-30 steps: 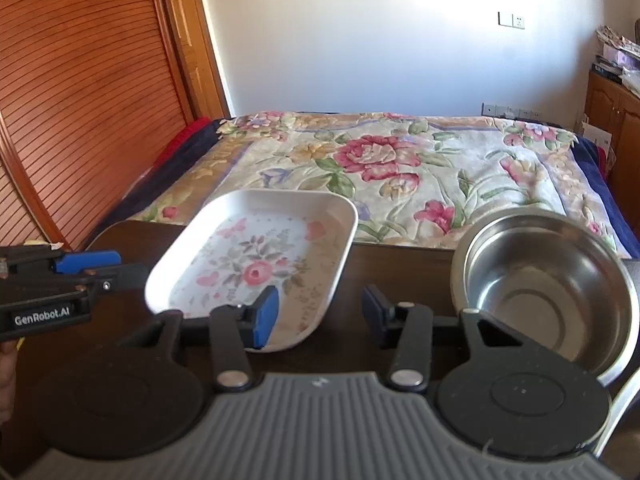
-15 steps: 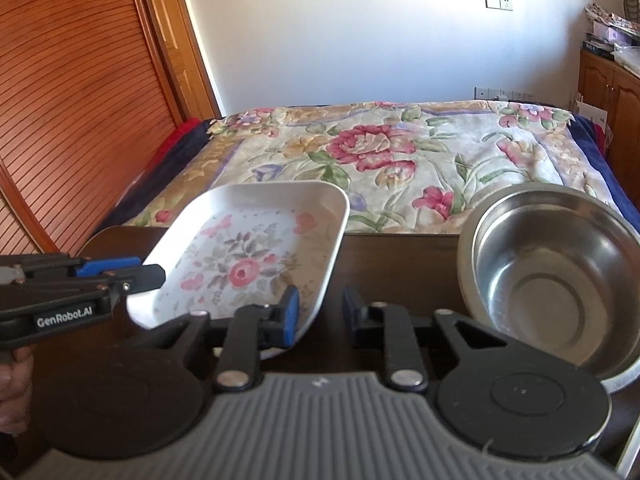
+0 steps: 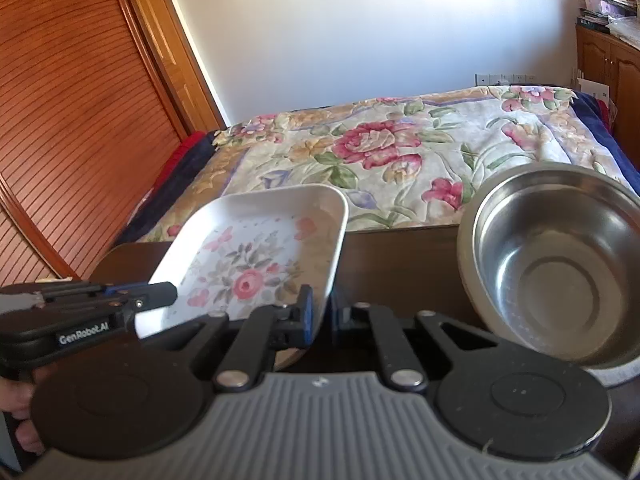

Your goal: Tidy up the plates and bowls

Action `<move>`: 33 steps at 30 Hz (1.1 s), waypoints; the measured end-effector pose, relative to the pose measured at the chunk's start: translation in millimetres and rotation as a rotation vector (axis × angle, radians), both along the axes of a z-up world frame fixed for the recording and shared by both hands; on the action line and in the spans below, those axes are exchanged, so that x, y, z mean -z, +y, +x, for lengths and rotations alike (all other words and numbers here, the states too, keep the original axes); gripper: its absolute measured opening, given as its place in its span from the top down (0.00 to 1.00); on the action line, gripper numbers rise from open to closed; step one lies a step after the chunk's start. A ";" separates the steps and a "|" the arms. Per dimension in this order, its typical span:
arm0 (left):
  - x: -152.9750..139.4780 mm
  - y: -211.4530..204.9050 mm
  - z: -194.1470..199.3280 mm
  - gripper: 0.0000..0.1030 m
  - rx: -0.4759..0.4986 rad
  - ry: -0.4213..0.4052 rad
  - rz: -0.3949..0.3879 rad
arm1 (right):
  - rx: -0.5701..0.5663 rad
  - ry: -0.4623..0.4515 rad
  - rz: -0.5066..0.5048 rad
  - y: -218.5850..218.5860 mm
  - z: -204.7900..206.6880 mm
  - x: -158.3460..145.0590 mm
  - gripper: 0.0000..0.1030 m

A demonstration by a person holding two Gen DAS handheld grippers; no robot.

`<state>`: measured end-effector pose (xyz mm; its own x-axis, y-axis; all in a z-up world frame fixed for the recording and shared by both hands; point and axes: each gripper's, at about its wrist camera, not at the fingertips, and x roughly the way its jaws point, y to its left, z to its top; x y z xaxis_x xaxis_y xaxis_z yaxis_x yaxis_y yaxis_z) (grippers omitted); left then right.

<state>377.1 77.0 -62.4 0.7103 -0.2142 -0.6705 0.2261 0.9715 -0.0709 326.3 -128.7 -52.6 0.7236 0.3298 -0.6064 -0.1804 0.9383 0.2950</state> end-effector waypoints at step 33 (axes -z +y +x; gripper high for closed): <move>-73.9 11.9 -134.8 0.89 -0.046 -0.150 -0.020 | -0.136 -0.160 0.062 -8.2 -91.7 -57.0 0.90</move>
